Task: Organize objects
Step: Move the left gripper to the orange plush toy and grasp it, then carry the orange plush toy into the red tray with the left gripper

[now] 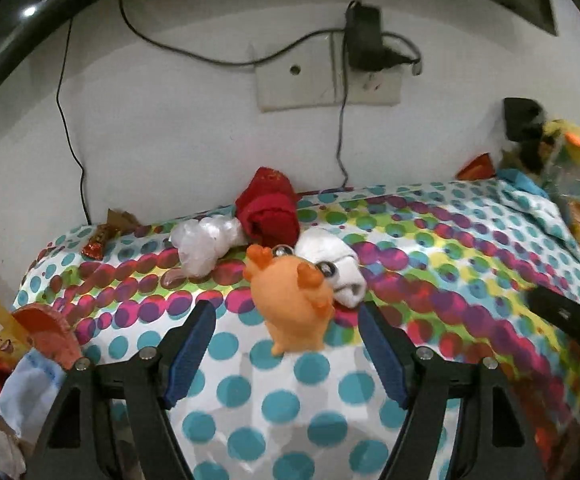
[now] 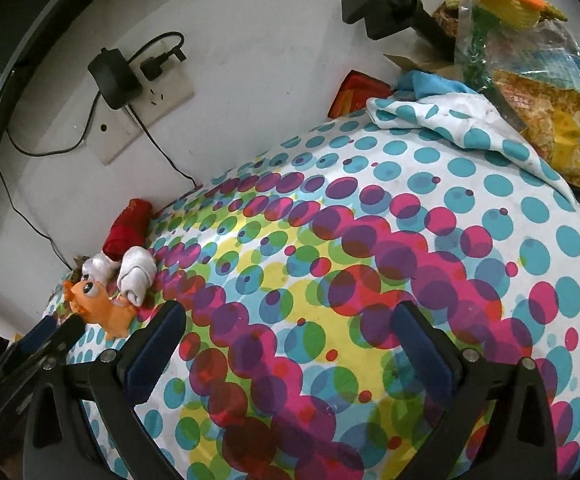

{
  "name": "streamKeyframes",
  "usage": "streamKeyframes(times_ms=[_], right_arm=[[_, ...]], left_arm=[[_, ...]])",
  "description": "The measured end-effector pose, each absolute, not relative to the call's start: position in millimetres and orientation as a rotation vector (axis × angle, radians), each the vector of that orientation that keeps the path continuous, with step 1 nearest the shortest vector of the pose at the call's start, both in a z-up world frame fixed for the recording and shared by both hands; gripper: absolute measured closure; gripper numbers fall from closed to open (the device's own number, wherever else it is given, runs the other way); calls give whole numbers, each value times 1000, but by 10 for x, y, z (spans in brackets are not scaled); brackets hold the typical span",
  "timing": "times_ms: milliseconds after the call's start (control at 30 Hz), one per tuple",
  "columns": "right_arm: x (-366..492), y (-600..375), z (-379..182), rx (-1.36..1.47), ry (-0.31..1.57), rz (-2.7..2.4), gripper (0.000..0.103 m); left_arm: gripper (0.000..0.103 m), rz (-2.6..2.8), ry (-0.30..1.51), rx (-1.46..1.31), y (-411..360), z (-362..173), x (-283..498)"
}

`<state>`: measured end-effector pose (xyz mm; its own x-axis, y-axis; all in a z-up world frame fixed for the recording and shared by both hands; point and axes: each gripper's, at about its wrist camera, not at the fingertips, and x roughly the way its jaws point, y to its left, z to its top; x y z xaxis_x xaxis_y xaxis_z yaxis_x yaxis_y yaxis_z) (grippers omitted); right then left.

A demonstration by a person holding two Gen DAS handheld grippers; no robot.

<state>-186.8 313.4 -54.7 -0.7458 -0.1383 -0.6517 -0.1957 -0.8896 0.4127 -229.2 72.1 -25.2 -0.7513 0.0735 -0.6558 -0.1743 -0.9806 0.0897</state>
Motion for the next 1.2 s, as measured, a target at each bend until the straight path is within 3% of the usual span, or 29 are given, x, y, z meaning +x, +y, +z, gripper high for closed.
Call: streamKeyframes(times_ms=[267, 333, 400, 733, 1200], right_arm=[[-1855, 3110, -523, -1095, 712, 2833, 0], [-1853, 3103, -518, -1094, 705, 2836, 0], [-1847, 3101, -516, -1091, 709, 2835, 0], [-1842, 3094, -508, -1088, 709, 2834, 0], [-1853, 3088, -510, -1094, 720, 2829, 0]], left_arm=[[28, 2857, 179, -1121, 737, -434, -2577], [44, 2829, 162, -1141, 737, -467, -2622], [53, 2803, 159, -1157, 761, -487, -2650], [58, 2830, 206, -1153, 818, -421, -2547], [58, 2885, 263, -1010, 777, 135, -2229]])
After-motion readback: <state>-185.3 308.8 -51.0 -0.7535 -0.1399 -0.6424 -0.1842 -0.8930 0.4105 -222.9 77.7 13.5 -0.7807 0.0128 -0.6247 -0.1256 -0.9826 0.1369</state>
